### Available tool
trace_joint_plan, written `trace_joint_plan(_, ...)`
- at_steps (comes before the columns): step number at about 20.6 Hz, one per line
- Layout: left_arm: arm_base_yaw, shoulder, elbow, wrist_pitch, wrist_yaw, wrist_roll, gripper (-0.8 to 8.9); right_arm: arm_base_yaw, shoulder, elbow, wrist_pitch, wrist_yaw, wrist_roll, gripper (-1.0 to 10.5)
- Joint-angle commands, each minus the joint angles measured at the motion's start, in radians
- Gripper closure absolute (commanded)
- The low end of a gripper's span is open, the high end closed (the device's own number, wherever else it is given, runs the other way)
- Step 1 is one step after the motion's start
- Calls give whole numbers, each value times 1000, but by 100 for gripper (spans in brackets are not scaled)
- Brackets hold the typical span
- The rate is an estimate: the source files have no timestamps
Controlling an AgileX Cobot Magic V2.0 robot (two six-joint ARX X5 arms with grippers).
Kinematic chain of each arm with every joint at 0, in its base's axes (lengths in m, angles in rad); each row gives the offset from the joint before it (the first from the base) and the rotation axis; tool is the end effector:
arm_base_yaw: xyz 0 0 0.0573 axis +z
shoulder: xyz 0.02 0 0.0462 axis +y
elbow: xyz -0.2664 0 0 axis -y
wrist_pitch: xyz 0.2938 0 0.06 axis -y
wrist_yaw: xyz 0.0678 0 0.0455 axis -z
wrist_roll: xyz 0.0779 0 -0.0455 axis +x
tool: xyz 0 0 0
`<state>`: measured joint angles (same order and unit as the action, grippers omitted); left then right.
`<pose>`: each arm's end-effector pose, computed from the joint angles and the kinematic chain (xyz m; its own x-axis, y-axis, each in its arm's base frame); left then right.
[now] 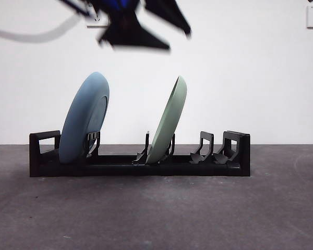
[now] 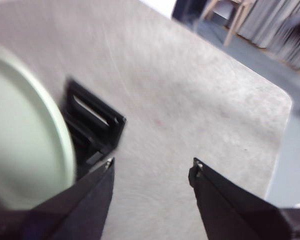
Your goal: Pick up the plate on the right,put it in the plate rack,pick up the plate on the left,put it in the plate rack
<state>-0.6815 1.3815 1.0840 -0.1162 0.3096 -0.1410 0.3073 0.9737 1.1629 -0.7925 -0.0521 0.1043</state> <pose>0.2944 -0.2694 0.2793 0.4854 -0.7860 -0.3829 0.7647 0.5940 -0.2499 0.2536 0.0847 0.3554 0.7681 0.2984 -0.5666 -0.2848 0.9517 0.1151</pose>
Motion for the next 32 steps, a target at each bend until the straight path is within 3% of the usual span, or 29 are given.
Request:
trace_joint_plan(1, -17, -146, -2, -106, -135, 122, 554, 2, 1, 0, -51, -2, -61, 762)
trace_joint_plan(2, -19, -201, -2, -156, -183, 141, 554, 2, 1, 0, -76, -2, -66, 766)
trace_joint_plan(5, -17, -364, -2, -344, -344, 150, 568, 2, 0, 0, -133, -2, -80, 916)
trace_joint_plan(6, -17, -400, -2, -401, -403, 162, 601, 2, -3, 0, -133, -2, -81, 946)
trace_joint_plan(7, -17, -437, -2, -471, -467, 203, 772, 2, -10, 0, -127, -2, -83, 958)
trace_joint_plan(8, -17, -469, -2, -536, -540, 232, 820, 7, -20, -1, -109, -2, -84, 958)
trace_joint_plan(10, -17, -518, -4, -606, -621, 231, 821, 21, -64, -20, -43, 0, -84, 958)
trace_joint_plan(15, -17, -677, -73, -602, -668, 212, 821, 43, -269, -224, 232, 5, -48, 959)
trace_joint_plan(20, -17, -872, -296, -468, -676, 167, 821, 56, -489, -515, 449, 6, -15, 958)
trace_joint_plan(26, -18, -874, -351, -512, -669, 110, 817, 55, -473, -560, 428, 33, 98, 938)
trace_joint_plan(32, -18, -838, -351, -573, -674, 109, 817, 55, -431, -560, 397, 33, 97, 938)
